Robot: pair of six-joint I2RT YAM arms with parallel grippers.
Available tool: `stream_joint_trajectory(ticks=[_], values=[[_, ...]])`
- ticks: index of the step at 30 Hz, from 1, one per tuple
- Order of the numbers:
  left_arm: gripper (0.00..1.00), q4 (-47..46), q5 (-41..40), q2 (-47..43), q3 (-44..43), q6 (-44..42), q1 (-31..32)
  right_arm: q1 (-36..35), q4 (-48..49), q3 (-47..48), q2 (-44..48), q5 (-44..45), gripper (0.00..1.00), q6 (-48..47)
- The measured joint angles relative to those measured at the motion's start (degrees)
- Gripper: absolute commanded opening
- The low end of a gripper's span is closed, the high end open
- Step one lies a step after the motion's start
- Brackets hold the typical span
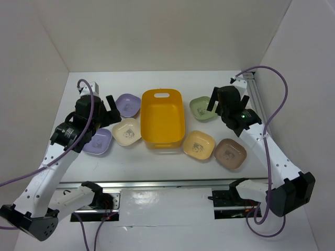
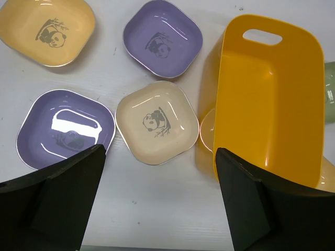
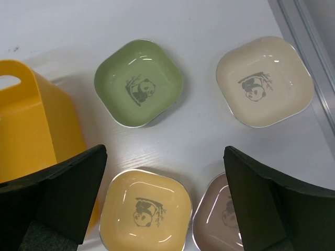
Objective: Place the plates into the plastic bin on the countertop
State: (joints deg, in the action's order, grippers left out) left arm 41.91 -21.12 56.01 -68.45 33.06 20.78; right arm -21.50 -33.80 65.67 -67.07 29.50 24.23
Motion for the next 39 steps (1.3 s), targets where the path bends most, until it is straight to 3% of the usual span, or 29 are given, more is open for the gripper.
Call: stream_joint_trajectory(ticks=[10,16,25,29,39], values=[[1.00,0.0,0.4,0.0,1.9,0.0,0.0,0.1,0.8,-0.1,-5.0,2.7,1.00,0.3],[1.00,-0.8,2.1,-0.3,2.8,-0.4,0.0,2.1,7.6,0.0,-15.4,-1.3,1.00,-8.9],[1.00,-2.8,5.7,-3.3,7.1,-1.7,0.9,11.5,14.1,8.0,-34.7,-10.0,0.97,-19.9],[1.00,-3.5,7.0,-3.3,7.1,-1.9,1.0,14.0,15.1,12.8,-39.6,-15.6,0.94,-23.9],[1.00,-4.3,7.9,-4.1,7.1,-2.9,1.0,18.3,16.9,16.9,-49.1,-25.5,0.71,-28.4]])
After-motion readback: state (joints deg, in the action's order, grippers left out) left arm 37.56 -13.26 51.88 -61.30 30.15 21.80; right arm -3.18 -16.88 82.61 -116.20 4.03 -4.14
